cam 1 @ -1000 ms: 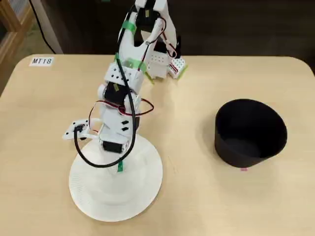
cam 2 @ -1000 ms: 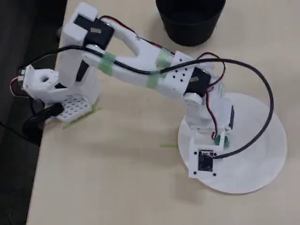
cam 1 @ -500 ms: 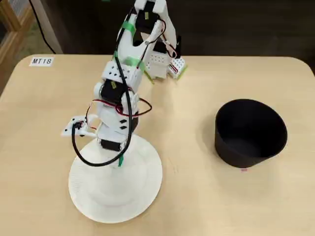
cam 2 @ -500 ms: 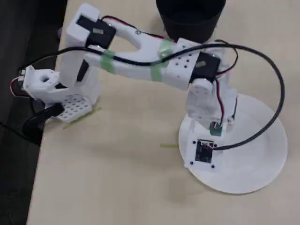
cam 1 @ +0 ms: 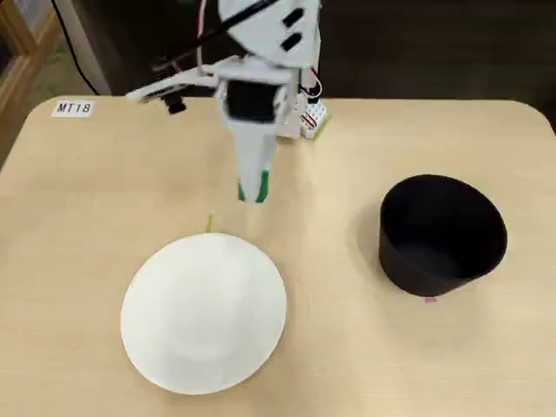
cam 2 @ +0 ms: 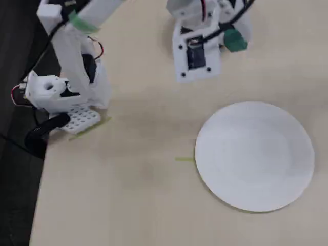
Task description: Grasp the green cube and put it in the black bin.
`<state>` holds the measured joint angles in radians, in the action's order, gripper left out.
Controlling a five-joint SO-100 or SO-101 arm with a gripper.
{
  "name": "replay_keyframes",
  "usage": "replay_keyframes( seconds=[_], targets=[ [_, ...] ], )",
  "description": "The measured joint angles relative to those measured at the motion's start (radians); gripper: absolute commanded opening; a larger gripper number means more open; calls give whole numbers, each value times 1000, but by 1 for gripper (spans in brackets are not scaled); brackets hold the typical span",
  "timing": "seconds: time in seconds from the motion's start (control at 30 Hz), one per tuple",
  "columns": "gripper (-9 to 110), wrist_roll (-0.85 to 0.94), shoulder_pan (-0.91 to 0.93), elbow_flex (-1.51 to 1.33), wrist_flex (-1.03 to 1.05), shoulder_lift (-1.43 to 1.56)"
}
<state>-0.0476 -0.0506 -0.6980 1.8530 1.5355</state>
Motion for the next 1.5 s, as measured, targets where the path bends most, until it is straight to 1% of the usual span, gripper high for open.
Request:
replay_keyframes(
  seconds=[0.1,0.23,0.37,0.47,0.77,0.97,1.0,1.03,1.13,1.17,1.2,1.3,1.33,1.37,1.4,1.5],
  targets=[
    [0,-15,-202,-14,0,-6],
    [0,-21,-457,-17,0,-94],
    [0,-37,-604,-17,0,-221],
    [0,-38,-641,-17,-2,-305],
    [0,-17,-640,55,-2,-512],
    [0,-11,-630,72,-3,-560],
    [9,-8,-630,75,-3,-560],
    [20,-5,-629,80,-3,-560],
    [41,46,-630,83,-3,-560],
    [44,55,-630,83,-3,-560],
    [44,58,-630,83,-3,-558],
    [34,60,-630,103,-3,-558],
    [22,54,-630,112,-3,-558],
    [8,49,-630,120,-3,-558],
    [0,49,-630,129,-3,-557],
    [0,49,-627,164,-3,-546]
  ],
)
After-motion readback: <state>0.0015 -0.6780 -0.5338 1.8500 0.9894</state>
